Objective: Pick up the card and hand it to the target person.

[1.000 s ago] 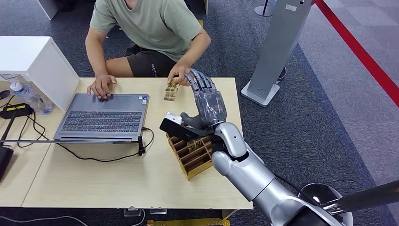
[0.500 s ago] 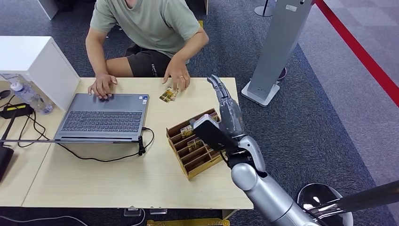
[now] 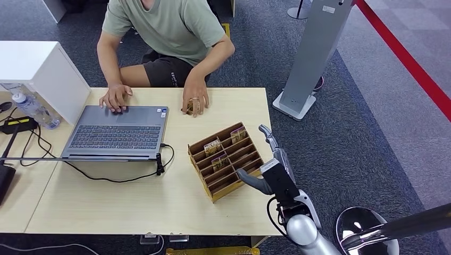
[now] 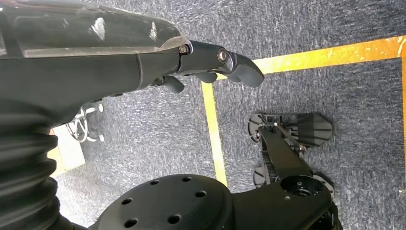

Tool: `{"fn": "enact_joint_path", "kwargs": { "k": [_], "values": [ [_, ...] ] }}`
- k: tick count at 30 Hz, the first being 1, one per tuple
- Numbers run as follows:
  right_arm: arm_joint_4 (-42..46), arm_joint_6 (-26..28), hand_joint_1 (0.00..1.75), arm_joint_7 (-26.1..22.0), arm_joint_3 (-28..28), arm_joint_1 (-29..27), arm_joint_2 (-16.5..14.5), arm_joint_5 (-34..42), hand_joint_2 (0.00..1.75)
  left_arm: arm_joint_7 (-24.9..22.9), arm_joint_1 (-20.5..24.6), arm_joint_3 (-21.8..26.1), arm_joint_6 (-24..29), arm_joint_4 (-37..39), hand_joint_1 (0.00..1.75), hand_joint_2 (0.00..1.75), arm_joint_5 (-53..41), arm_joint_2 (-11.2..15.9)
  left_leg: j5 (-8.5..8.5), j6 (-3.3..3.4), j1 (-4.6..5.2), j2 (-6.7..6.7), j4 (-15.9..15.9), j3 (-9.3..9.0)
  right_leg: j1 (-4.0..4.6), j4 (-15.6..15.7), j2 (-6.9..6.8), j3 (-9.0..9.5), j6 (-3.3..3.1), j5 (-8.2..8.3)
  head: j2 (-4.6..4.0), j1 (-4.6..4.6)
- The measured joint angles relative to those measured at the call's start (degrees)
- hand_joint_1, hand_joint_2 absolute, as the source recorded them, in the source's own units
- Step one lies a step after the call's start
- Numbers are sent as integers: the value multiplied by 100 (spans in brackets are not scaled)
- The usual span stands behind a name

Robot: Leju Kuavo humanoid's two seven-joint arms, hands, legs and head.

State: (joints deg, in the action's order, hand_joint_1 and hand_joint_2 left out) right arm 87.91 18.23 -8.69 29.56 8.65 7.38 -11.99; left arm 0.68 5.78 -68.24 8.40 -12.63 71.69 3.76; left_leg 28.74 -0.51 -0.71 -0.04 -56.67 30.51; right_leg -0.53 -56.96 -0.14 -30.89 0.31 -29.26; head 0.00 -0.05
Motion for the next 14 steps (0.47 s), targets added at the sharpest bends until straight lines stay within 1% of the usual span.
{"fn": "enact_joint_path", "kwargs": {
  "k": [7,14],
  "values": [
    [-69,-197,0,-54,-97,-145,-5,-7,175,-8,4,8,19,0,0,175,-1,0,0,0,0,0,0,1,0,0,0,0,0,0,0,-3],
    [-172,-213,0,31,-96,-187,-12,-170,175,-63,8,9,34,0,0,175,-41,11,0,0,0,0,0,1,0,0,0,0,0,0,0,-1]
  ]
}}
